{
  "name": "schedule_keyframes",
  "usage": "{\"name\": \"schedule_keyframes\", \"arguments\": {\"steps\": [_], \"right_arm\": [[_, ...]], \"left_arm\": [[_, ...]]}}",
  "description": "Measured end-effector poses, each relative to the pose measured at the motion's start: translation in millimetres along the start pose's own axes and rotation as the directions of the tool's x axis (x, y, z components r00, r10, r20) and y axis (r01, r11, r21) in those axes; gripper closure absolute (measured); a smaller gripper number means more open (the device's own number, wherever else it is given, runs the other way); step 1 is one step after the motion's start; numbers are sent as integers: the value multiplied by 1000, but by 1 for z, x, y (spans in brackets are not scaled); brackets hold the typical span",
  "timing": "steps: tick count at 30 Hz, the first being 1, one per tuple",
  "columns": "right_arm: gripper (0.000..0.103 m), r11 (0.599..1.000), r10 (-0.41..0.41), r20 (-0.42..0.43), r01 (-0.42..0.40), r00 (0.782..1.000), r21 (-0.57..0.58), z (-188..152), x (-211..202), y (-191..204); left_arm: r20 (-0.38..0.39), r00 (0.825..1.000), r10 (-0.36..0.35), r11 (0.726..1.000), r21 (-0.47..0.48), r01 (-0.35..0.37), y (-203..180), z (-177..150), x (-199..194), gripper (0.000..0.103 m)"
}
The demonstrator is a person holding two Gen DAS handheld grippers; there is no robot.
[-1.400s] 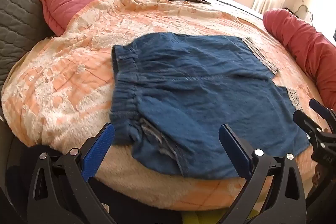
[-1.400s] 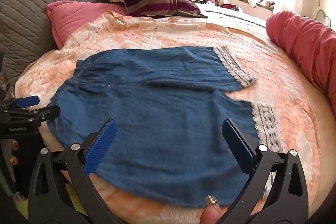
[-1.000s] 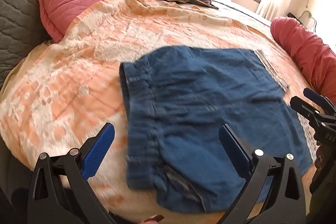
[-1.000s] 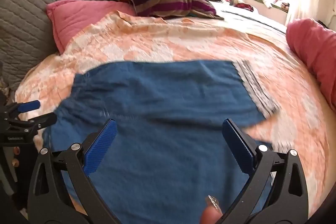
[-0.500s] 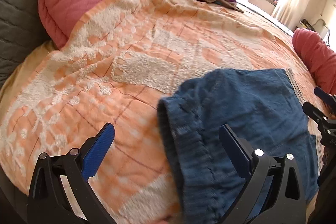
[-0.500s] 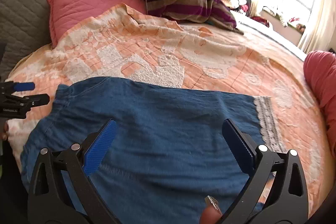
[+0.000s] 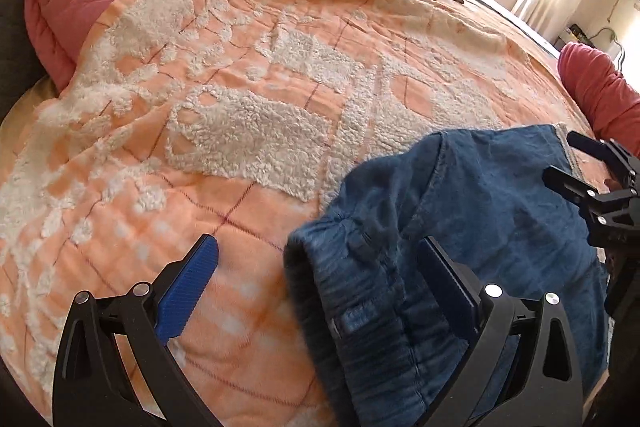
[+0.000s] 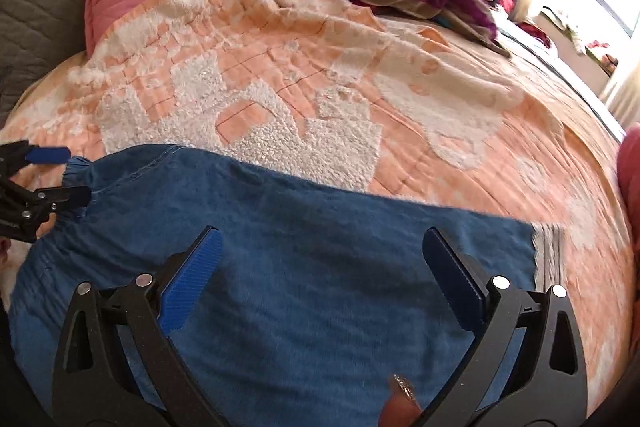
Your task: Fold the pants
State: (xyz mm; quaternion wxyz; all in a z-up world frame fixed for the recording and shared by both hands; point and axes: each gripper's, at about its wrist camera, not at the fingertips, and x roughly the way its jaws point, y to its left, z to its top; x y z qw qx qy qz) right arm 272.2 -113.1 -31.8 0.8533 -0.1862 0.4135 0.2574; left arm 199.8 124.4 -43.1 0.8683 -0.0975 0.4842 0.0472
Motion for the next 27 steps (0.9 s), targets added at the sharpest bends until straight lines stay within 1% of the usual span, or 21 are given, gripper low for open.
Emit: {"name": "schedule_keyframes", "arguments": {"steps": [1, 2, 3, 4, 5, 7, 8, 11, 13, 16, 18, 19, 21, 22, 23, 24, 26, 27], "right_arm": [[8, 1000, 17, -15, -17, 1000, -10, 3, 5, 1], [8, 999, 34, -21, -35, 999, -13, 5, 9, 2], [8, 999, 44, -23, -44, 999, -19, 8, 12, 2], [8, 998, 44, -23, -45, 999, -40, 10, 16, 5], [8, 997, 36, -20, -38, 999, -68, 13, 19, 8], [8, 992, 19, -19, -22, 1000, -122, 16, 26, 13], [8, 989, 14, -25, -17, 1000, -147, 17, 29, 15], [8, 977, 9, -42, -18, 999, -214, 22, 38, 22], [8, 967, 8, -38, -18, 999, -255, 24, 40, 27], [8, 946, 15, -30, -24, 999, -324, 27, 43, 37], [10, 928, 10, -28, -19, 1000, -371, 27, 46, 44], [13, 919, 8, -32, -19, 999, -394, 27, 48, 48], [25, 911, 24, -49, -42, 999, -411, 27, 52, 54], [38, 913, 59, -74, -83, 996, -400, 26, 55, 56], [57, 919, 109, -100, -139, 989, -369, 25, 56, 56], [66, 923, 152, -106, -180, 983, -341, 23, 55, 55], [92, 928, 183, -80, -199, 980, -314, 18, 48, 55], [95, 933, 187, -66, -198, 980, -301, 16, 44, 54]], "left_arm": [[-14, 1000, 11, 1000, 9, -11, -1, 1, 4, 5], [-22, 999, 39, 999, 30, -38, -3, 2, 7, 7], [-26, 998, 56, 997, 47, -55, -5, 4, 11, 17], [-30, 997, 67, 996, 64, -65, -7, 5, 13, 25], [-41, 997, 58, 996, 72, -55, -8, 6, 16, 33], [-31, 998, 49, 995, 85, -46, -10, 6, 15, 48], [-19, 1000, 15, 996, 90, -13, -12, 5, 13, 62], [35, 999, 18, 994, 107, -22, -17, 0, 1, 68], [68, 998, 16, 994, 102, -23, -18, -4, -7, 69], [139, 990, 38, 990, 127, -56, -26, -11, -26, 70], [176, 984, 34, 989, 136, -59, -29, -17, -36, 70], [194, 980, 33, 988, 139, -61, -31, -19, -41, 70], [218, 976, 15, 990, 137, -46, -32, -23, -48, 70], [221, 975, 10, 990, 136, -41, -32, -26, -50, 70], [226, 974, 10, 989, 141, -43, -34, -28, -52, 71], [226, 974, 12, 988, 146, -46, -35, -30, -51, 71], [221, 975, 25, 987, 148, -59, -35, -34, -47, 71], [221, 975, 34, 987, 145, -67, -35, -34, -47, 71]]}}
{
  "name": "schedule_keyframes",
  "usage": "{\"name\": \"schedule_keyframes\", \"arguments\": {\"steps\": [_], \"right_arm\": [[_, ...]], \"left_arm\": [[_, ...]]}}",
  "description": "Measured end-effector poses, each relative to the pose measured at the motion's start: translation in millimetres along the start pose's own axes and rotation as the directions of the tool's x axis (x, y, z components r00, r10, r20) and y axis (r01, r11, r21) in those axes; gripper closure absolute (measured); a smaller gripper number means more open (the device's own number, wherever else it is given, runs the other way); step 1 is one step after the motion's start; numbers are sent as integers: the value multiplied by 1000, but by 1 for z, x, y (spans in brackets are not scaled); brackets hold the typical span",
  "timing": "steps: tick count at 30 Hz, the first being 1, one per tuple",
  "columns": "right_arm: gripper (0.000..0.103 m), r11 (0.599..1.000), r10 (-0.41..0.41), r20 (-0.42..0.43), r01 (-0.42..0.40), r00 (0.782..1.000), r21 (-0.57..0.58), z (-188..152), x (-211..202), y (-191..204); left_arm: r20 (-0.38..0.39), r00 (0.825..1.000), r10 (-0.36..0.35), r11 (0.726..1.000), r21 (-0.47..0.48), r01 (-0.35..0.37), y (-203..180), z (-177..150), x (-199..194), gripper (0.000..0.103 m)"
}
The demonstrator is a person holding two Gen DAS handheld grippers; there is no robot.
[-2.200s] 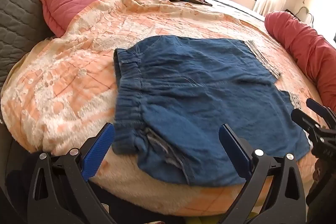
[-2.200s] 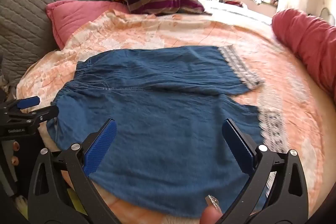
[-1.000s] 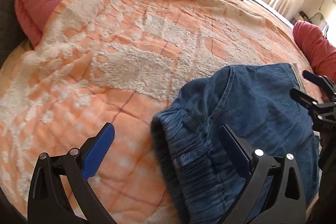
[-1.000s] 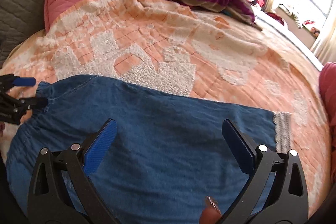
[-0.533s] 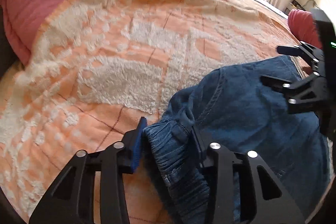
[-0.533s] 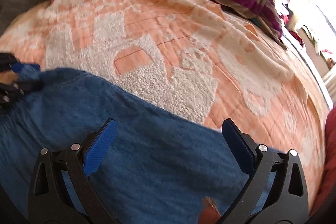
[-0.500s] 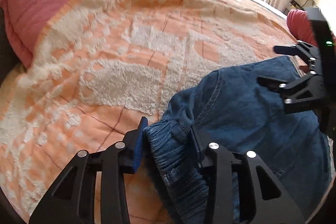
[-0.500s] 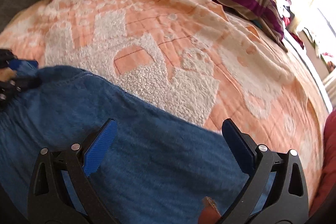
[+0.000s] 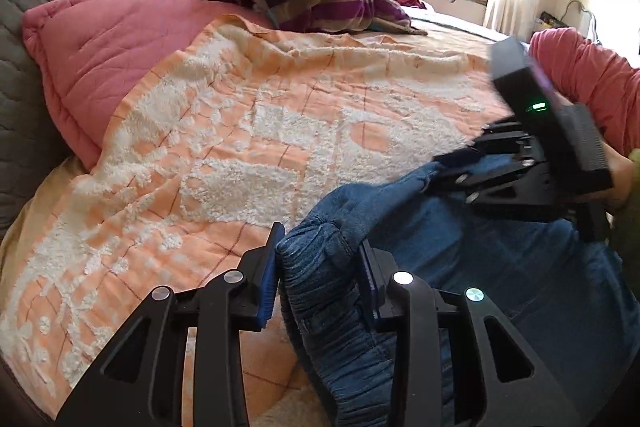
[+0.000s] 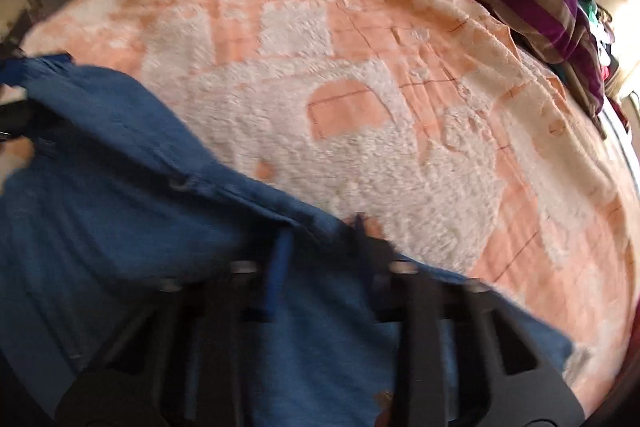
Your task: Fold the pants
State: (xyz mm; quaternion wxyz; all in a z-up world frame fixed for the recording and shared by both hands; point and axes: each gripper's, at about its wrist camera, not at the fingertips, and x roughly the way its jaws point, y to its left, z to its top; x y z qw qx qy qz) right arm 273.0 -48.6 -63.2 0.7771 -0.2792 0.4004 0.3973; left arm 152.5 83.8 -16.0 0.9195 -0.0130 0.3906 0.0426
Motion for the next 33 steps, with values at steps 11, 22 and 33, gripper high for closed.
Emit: {"name": "schedule_keyframes", "arguments": {"steps": [11, 22, 33], "right_arm": [[99, 986, -17, 193, -16, 981, 164, -48, -93, 0], [99, 981, -15, 277, -39, 961, 189, -109, -171, 41], [99, 982, 85, 249, -123, 965, 141, -164, -206, 113]], "left_arm": [[58, 998, 3, 999, 47, -5, -13, -6, -24, 70], [85, 994, -69, 988, 141, 57, -36, -34, -78, 69], [-9, 993, -120, 973, 196, 120, -37, -82, -111, 68]]}}
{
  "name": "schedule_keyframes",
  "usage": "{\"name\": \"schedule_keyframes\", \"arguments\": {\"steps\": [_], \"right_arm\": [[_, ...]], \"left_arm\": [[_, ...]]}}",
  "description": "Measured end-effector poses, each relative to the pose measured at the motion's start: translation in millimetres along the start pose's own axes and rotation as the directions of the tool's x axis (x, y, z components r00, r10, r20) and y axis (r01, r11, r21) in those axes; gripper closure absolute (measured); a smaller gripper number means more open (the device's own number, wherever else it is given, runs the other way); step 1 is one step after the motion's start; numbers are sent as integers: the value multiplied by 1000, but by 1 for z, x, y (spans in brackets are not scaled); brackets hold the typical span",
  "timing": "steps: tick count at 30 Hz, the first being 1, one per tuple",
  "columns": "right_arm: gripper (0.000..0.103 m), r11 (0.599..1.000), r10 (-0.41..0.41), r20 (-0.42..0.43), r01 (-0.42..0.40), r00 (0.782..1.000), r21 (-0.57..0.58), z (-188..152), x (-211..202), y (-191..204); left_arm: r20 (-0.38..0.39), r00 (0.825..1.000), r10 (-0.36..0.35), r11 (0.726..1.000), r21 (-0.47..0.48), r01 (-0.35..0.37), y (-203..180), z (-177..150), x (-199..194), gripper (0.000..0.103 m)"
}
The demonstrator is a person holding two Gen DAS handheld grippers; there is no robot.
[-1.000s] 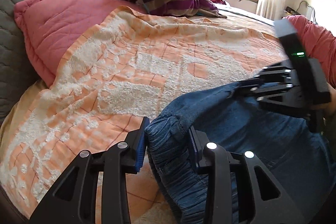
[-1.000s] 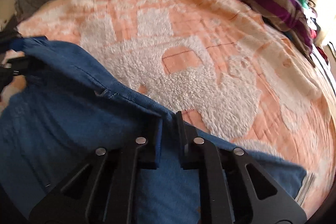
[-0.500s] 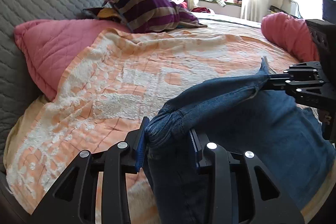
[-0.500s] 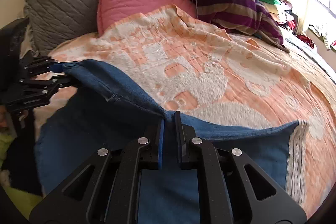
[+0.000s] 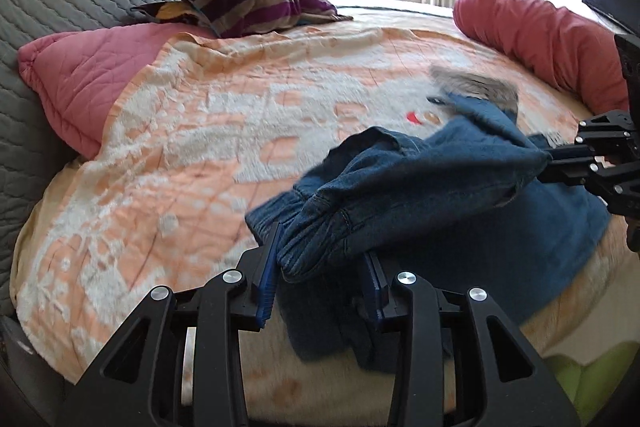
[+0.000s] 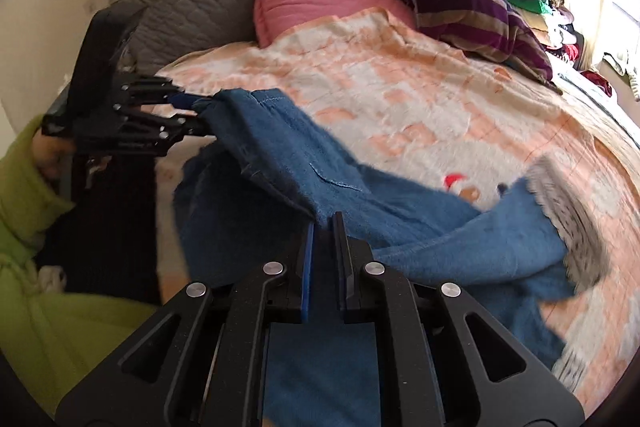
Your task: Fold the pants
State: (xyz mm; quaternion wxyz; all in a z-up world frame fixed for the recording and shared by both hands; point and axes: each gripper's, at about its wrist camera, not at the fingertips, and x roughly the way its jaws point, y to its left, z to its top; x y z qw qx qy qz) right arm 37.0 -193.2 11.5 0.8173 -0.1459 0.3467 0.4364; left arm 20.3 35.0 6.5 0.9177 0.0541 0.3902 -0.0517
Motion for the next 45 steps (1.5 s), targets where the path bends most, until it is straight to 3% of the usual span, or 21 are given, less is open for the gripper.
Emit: {"name": "schedule_keyframes", "arguments": {"steps": [8, 15, 19, 23, 26, 29, 31, 34, 39, 41, 45], "right_arm": [[99, 999, 41, -49, -42, 998, -18, -29, 3, 35], [99, 997, 66, -107, -71, 992, -36, -45, 19, 53], [99, 995, 76, -115, -83, 990, -55, -50, 20, 58], [99, 994, 85, -119, -92, 989, -58, -54, 19, 57], [92, 994, 97, -132, -104, 986, -45, -55, 23, 57], [86, 993, 102, -108, -108, 989, -49, -53, 13, 59], [84, 995, 100, -39, -101, 994, -26, -47, -2, 53], [66, 997, 69, 31, -70, 997, 32, -40, -7, 41], [65, 994, 64, -68, -57, 996, 92, -37, 33, 42], [59, 992, 56, -143, -39, 988, 117, -41, 54, 42], [57, 987, 82, -121, -64, 989, 149, -37, 46, 35]], "left_arm": [[-65, 998, 8, 1000, 18, -7, -3, -21, -6, 65], [-82, 997, 10, 1000, 3, -10, 4, -34, -19, 56], [-44, 999, -1, 999, -47, -1, 13, -38, -39, 55], [35, 999, -27, 994, -101, 31, 17, -22, -60, 56], [44, 997, -60, 995, -81, 64, 2, -6, -51, 56], [-28, 995, -92, 994, -65, 90, -14, -7, -20, 56], [-85, 995, -59, 998, -44, 55, -20, -17, -4, 56], [-113, 993, 31, 1000, 7, -30, -24, -32, 8, 56], [-114, 993, 28, 1000, 8, -28, -23, -35, 11, 56], [-114, 993, 21, 1000, 2, -21, -21, -38, 11, 55], [-103, 994, 33, 999, -2, -33, -20, -39, 9, 51]]}}
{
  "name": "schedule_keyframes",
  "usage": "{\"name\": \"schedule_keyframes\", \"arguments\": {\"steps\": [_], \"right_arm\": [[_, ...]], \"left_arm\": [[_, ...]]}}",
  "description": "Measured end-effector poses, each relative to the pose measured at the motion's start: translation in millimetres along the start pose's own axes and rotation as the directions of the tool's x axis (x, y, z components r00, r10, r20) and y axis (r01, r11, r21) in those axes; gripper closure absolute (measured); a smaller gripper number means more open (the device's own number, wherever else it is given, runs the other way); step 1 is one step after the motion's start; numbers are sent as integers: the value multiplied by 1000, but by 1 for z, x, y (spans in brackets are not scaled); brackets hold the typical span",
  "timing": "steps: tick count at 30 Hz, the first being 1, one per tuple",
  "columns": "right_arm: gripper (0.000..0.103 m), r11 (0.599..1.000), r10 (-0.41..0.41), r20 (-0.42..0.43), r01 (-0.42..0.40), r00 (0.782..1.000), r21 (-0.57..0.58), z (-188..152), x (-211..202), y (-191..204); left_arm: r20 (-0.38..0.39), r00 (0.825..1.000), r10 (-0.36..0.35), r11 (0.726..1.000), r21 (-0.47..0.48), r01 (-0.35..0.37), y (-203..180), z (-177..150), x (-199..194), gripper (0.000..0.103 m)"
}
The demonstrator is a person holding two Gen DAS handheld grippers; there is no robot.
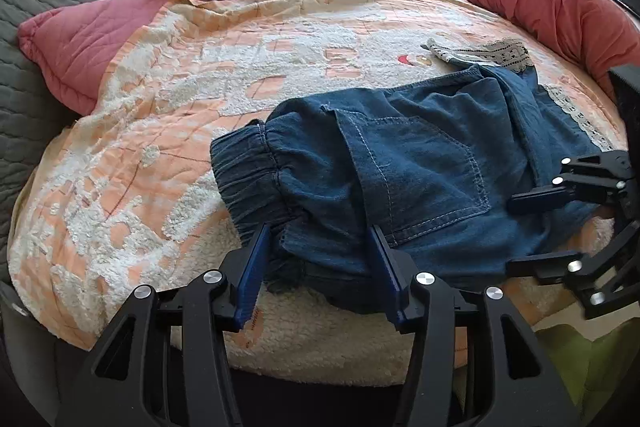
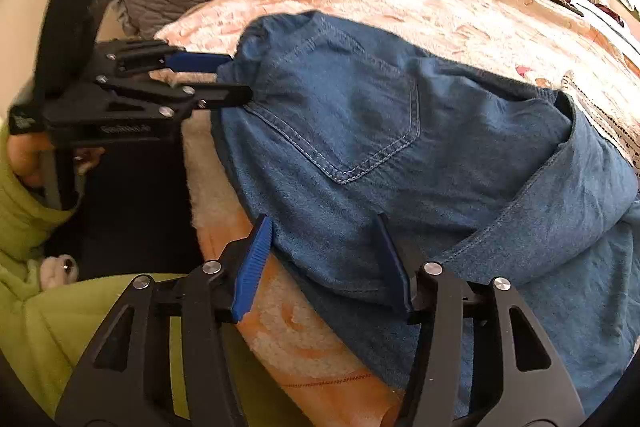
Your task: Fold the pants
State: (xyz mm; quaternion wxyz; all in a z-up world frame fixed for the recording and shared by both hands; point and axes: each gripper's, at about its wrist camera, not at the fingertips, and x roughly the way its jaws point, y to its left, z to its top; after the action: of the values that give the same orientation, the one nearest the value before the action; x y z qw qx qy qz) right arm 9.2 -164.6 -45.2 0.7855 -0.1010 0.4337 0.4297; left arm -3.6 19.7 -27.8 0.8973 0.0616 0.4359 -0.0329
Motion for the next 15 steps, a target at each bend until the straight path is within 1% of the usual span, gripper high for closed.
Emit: {"name": "schedule_keyframes", "arguments": {"steps": [1, 2, 3, 5, 7, 8, 9, 10, 11, 12, 13, 15], "right_arm": [[55, 1000, 3, 24, -3, 1000, 4, 1, -8, -2], [52, 1000, -2, 53, 1, 999, 4, 3, -17, -4], [50, 1000, -12, 74, 11, 997, 4, 4, -24, -6], [41, 999, -54, 122, 53, 991, 14, 6, -43, -15], [38, 993, -112, 155, 107, 982, 38, 8, -60, -29], [35, 990, -141, 171, 134, 975, 55, 10, -68, -38], [33, 986, -162, 181, 151, 970, 68, 11, -74, -44], [31, 979, -195, 189, 180, 962, 91, 15, -81, -56], [29, 972, -229, 192, 211, 954, 108, 20, -85, -66], [27, 965, -253, 192, 234, 948, 116, 23, -87, -76], [26, 952, -298, 190, 277, 935, 132, 32, -89, -89], [25, 942, -325, 170, 301, 930, 151, 45, -87, -109]], "left_arm": [[1, 1000, 4, 1000, -6, -4, 1, 0, -1, 49], [6, 1000, 3, 1000, -16, -3, 2, 1, -4, 46], [14, 1000, -3, 1000, -26, 4, 5, 2, -8, 45], [45, 999, -16, 998, -56, 19, 10, 5, -22, 43], [85, 996, -2, 996, -84, 9, 14, 10, -37, 43], [111, 994, 9, 995, -101, 3, 16, 14, -47, 42], [135, 991, 1, 994, -112, 14, 16, 18, -55, 41], [151, 988, -12, 993, -115, 30, 14, 22, -61, 34], [168, 985, -30, 992, -114, 49, 9, 28, -66, 12], [183, 982, -39, 992, -108, 59, 4, 32, -69, 11], [188, 981, -50, 993, -96, 69, -2, 36, -70, 11], [179, 979, -97, 993, -49, 108, -23, 46, -64, 11]]}}
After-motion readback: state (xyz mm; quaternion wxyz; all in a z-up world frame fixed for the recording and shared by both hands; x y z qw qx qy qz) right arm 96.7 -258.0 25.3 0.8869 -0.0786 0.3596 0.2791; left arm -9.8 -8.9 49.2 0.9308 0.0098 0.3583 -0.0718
